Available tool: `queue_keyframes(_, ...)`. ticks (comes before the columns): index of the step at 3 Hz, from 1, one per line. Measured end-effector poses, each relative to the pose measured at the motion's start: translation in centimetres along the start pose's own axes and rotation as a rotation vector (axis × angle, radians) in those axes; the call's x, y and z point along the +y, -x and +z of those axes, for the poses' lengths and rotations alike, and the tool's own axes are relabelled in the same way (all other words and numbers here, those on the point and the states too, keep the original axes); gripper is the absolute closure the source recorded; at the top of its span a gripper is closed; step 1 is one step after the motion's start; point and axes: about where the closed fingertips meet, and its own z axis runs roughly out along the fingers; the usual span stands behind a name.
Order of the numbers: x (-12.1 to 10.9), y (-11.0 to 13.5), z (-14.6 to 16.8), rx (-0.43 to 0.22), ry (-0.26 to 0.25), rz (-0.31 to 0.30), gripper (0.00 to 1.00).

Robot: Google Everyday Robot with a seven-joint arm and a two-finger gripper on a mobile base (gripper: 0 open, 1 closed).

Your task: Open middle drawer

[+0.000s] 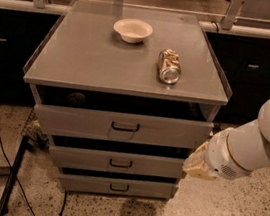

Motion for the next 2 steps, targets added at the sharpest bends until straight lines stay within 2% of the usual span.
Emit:
queue_keyframes(1,0.0,0.0,0.0,0.000,0.000,0.000,1.00)
queue_keyframes(2,-0.1,-0.8,2.2,-0.027,-0.007,-0.007,1.00)
